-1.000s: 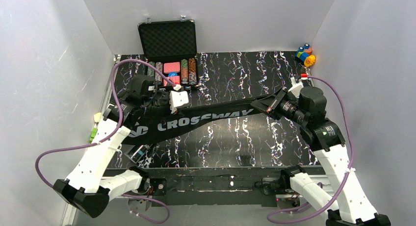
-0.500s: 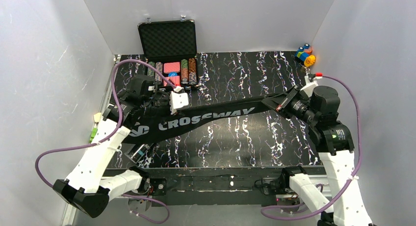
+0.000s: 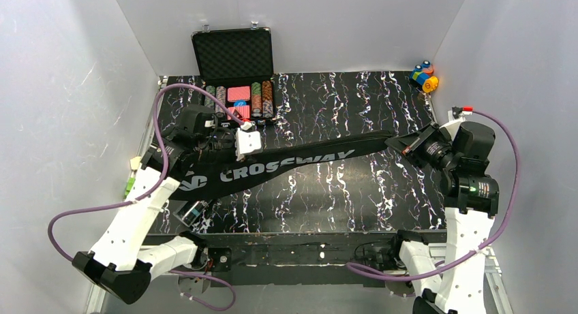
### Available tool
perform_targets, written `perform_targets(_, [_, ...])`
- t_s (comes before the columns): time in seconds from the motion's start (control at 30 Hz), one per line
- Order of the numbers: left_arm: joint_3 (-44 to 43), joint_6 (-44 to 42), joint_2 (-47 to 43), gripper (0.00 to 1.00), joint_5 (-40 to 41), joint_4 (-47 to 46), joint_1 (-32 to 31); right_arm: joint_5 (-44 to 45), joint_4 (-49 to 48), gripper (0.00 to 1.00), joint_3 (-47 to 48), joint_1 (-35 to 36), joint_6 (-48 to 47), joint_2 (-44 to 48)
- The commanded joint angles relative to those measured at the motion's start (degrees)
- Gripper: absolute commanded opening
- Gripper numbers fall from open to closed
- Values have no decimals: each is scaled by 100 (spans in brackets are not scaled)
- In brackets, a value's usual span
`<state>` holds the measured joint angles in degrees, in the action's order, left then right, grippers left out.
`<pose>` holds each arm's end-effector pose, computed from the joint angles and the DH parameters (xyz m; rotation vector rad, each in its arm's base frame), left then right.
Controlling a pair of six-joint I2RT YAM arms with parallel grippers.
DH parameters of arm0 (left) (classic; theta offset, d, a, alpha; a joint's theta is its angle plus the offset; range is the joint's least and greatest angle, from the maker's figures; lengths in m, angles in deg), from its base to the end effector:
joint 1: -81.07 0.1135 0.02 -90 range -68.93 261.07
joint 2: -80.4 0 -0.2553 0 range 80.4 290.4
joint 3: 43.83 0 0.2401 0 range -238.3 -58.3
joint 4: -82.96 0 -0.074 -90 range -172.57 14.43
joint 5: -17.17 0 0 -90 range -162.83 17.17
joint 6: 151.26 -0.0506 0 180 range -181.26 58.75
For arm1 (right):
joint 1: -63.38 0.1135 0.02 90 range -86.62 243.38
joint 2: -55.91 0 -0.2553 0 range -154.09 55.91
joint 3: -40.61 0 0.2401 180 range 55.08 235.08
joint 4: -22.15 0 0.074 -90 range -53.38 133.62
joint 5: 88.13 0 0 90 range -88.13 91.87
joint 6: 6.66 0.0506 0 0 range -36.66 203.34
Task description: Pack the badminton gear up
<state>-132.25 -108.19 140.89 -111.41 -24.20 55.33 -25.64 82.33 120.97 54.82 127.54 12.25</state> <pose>0.1546 -0.1095 0.3680 1.5562 1.5780 -0.5871 0.1388 0.0027 0.3859 0.6045 1.9456 0.8725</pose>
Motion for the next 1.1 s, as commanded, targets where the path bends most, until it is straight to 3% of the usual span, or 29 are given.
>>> perform_targets(0.0, [-245,-101,-258,0,-165,-58,-2,321,-10,1,50,-258,-326,-17])
perform_targets(0.27, [-281,-48,-212,0,-263,-98,-8,485,178,4,93,-339,-461,-70])
perform_targets(0.37, [-357,122,-61,0,-262,-180,-85,609,280,34,342,-377,-339,-56])
perform_targets(0.47, [-497,323,197,0,-97,-293,-345,976,316,53,770,-384,-222,39])
perform_targets(0.53, [-654,566,442,0,101,-384,-613,1393,439,60,1094,-390,-209,100])
perform_targets(0.77, [-1480,1455,1615,0,398,-537,-1557,2398,631,62,1757,-388,-192,283])
perform_targets(1.07, [-2065,3153,3095,0,86,-1371,-2387,2281,477,62,1455,-388,-180,353])
